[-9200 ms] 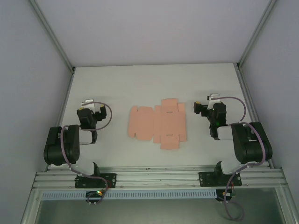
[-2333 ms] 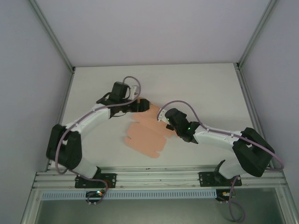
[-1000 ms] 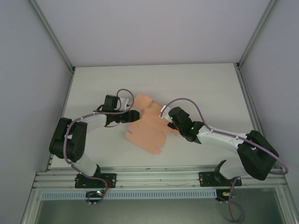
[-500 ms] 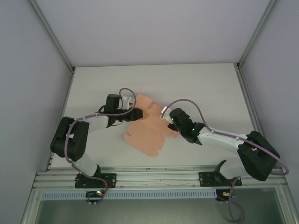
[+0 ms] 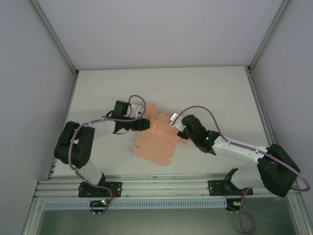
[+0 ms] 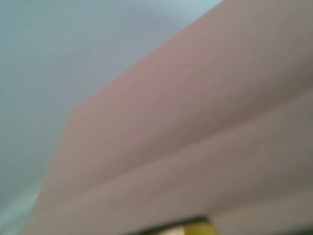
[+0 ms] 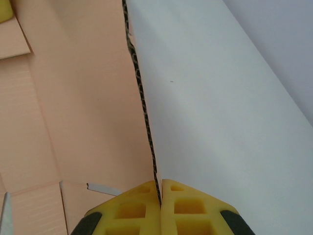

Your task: Assemble paper box

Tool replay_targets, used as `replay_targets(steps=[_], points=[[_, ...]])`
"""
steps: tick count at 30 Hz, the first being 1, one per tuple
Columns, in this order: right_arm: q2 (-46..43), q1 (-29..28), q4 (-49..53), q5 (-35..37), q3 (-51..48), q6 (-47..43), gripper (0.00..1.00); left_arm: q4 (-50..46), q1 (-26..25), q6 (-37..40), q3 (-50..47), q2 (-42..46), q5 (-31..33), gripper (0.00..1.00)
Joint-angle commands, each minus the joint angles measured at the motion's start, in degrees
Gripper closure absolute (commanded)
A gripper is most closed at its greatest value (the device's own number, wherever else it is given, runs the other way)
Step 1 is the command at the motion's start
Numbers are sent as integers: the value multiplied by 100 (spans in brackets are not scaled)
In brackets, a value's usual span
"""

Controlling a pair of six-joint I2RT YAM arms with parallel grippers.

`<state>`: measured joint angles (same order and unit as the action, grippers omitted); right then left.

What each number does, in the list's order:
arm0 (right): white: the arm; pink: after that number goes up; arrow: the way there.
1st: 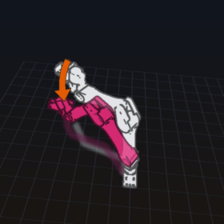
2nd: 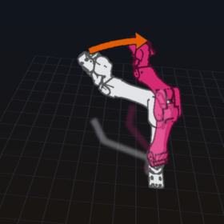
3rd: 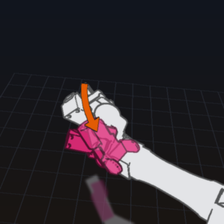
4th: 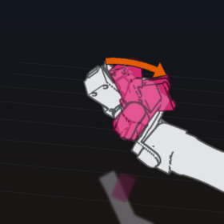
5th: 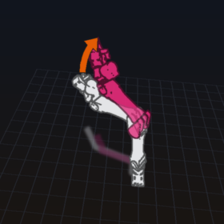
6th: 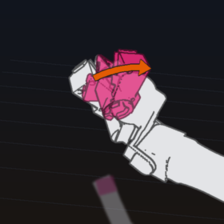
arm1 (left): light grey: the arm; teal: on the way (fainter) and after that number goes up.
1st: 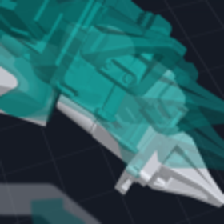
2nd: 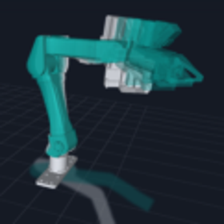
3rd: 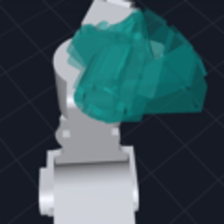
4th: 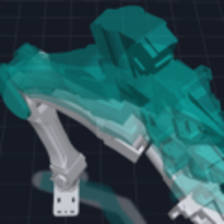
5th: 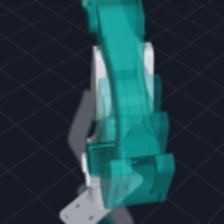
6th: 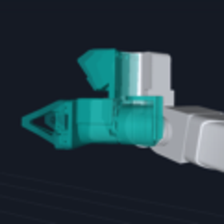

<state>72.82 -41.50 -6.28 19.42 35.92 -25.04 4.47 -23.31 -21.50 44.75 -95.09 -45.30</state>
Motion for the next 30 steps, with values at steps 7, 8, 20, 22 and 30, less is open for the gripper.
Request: replay_targets(steps=[7, 8, 20, 22, 30], points=[[-137, 46, -264, -132, 38, 182, 100, -121, -28, 62, 99, 143, 322, 100], [-136, 47, -239, -118, 41, 175, 100, -210, -30, 124, 120, 165, 371, 100], [310, 23, 83, 1141, 488, -1282, 100, -1218, -26, 347, 62, 1310, 1257, 0], [523, -31, -194, 1374, 521, -1795, 100, -1423, 20, 300, 69, 1642, 1520, 0], [1374, -448, -1719, 2107, 465, -3488, 100, -1781, 908, -111, 365, 2060, 2722, 0]])
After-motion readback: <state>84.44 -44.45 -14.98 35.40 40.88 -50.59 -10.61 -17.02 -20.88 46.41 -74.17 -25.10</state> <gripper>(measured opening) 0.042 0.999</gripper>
